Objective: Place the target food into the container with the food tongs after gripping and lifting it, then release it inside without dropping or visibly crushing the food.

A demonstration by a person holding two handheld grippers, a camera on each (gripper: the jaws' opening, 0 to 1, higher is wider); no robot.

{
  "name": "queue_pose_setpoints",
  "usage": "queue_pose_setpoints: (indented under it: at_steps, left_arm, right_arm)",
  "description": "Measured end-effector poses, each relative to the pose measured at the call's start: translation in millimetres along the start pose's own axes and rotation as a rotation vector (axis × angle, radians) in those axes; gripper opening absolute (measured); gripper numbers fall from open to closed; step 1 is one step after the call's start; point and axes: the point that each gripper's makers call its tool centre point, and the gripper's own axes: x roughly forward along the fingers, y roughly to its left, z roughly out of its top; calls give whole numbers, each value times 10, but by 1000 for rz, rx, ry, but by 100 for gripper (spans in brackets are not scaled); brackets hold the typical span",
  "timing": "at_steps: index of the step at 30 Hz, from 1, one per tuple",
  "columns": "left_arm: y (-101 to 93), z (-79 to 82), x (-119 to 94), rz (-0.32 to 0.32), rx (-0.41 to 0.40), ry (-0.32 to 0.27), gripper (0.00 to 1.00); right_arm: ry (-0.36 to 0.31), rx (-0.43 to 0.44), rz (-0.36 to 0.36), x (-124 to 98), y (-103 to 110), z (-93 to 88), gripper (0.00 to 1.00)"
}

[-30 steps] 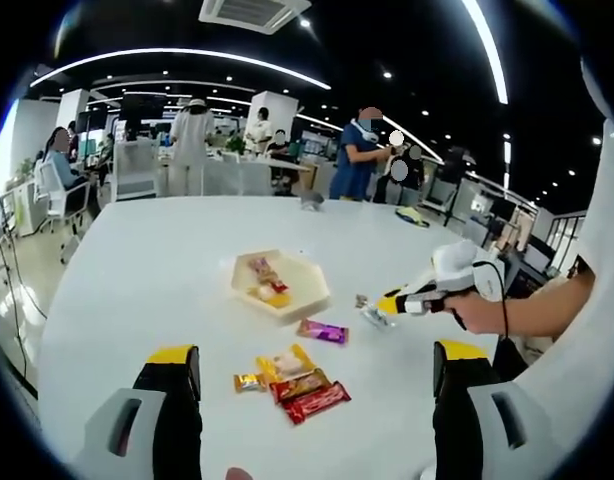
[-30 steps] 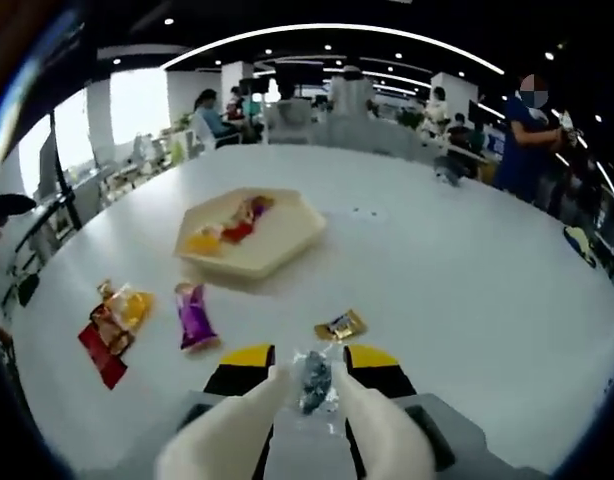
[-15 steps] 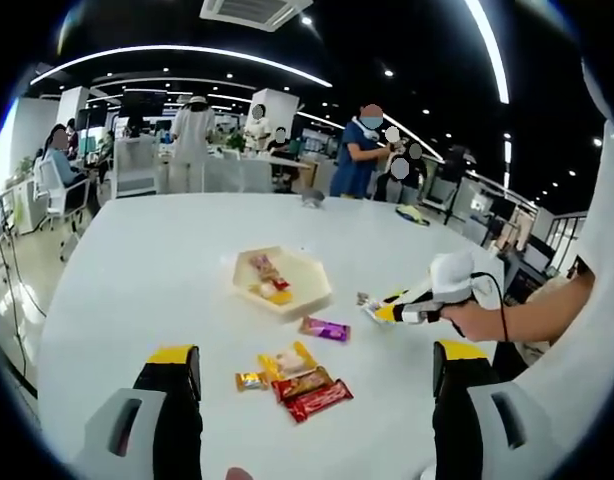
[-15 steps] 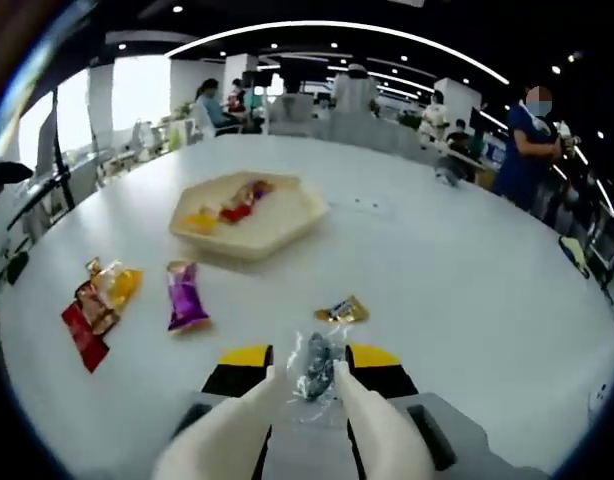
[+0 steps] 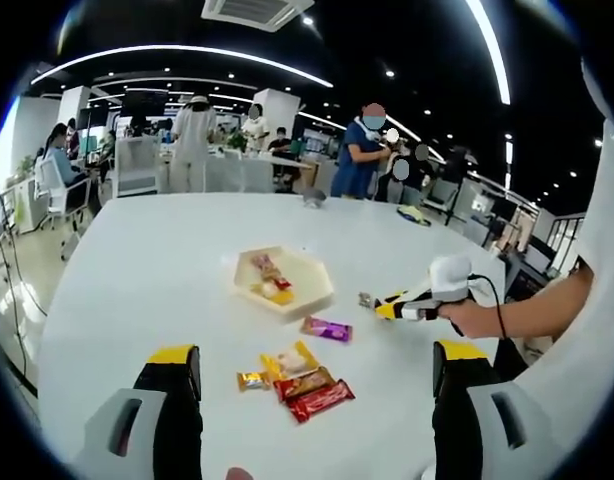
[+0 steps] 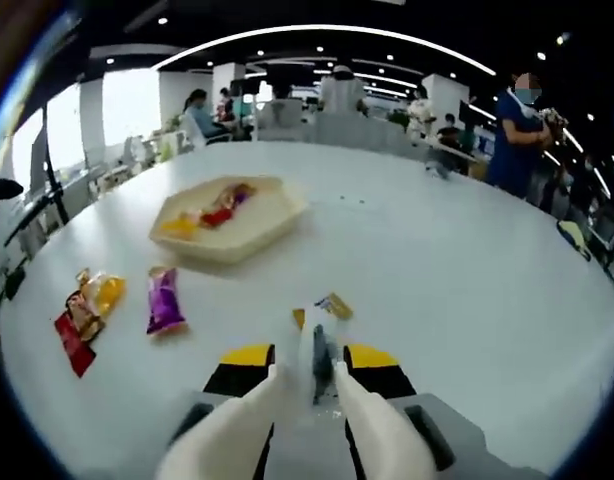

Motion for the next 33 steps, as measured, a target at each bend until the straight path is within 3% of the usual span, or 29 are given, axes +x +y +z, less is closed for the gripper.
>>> queue_pose_setpoints:
  at_steps: [3, 6, 16, 26, 33]
  left_arm:
    - [3, 7, 3, 3, -4, -2, 96]
    - [-2, 18, 9, 5, -3, -2, 96]
    - [-48, 48, 36, -2, 6, -7, 96]
    - [-129, 69, 7, -12, 10, -29, 96]
    - [-210, 35, -2, -36, 14, -28, 96]
  right_arm:
    - [-1, 2, 16, -44, 68, 19, 21]
    - [20, 63, 25, -53, 44, 25, 20]
    - [3, 66, 49, -169, -3, 154, 19]
    - [-92, 15, 98, -490, 90, 461, 19]
    - [-166, 35, 131, -711, 149, 650, 19]
